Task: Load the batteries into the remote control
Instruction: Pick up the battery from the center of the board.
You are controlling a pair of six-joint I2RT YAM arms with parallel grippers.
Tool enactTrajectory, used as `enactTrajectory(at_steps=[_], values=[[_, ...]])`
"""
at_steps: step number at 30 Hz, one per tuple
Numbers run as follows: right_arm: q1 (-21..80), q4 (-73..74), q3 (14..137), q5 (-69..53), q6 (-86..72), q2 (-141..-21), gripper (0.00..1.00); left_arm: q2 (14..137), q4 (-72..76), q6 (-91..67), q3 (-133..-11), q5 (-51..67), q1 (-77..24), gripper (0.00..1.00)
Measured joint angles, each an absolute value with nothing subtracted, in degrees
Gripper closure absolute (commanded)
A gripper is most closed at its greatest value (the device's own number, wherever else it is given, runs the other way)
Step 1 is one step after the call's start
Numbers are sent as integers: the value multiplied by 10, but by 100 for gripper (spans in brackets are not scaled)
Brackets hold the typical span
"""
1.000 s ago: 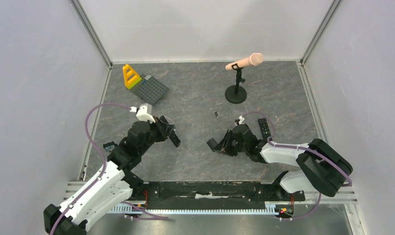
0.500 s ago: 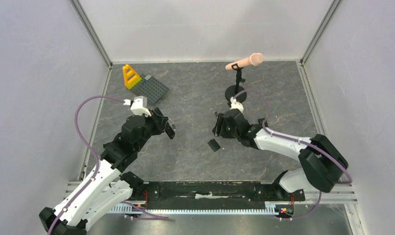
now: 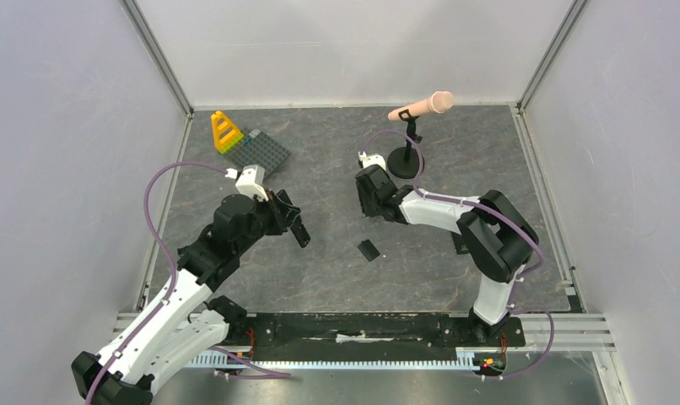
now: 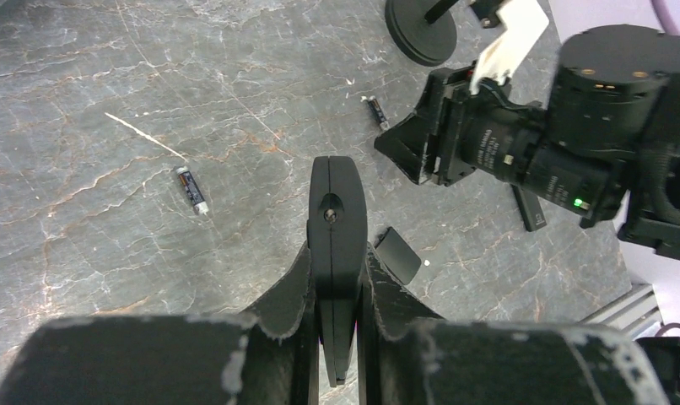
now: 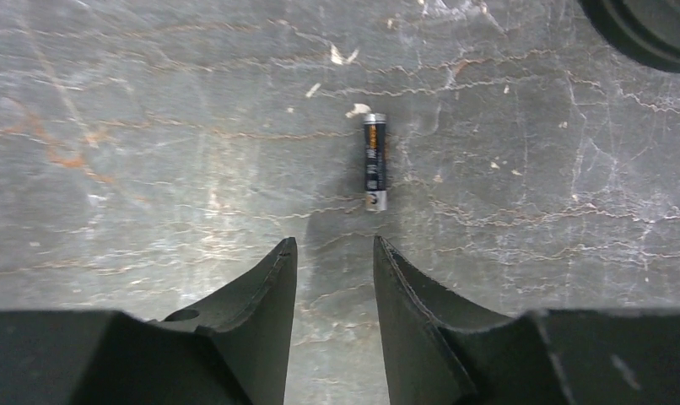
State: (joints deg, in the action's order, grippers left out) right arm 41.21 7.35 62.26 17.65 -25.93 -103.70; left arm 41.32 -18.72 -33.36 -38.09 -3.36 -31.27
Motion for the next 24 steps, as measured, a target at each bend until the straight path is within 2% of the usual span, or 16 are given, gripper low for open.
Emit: enactTrajectory(at_steps=[9,14,17,21,24], values=[[393,98,641,187,-218,-1073,59,423,-183,-336,-381,-5,-300,98],[383,100,660,160,-200,-1087,62,430,-182,-336,-381,8,-293,98],[374,100,670,143,-197,-1095,67,430,-182,-337,-381,17,-289,98],[364,97,678,116,-197,-1103,82,430,-181,-338,-381,22,-287,98],[358,94,688,102,-197,-1110,88,430,-181,-339,-381,28,-285,98]])
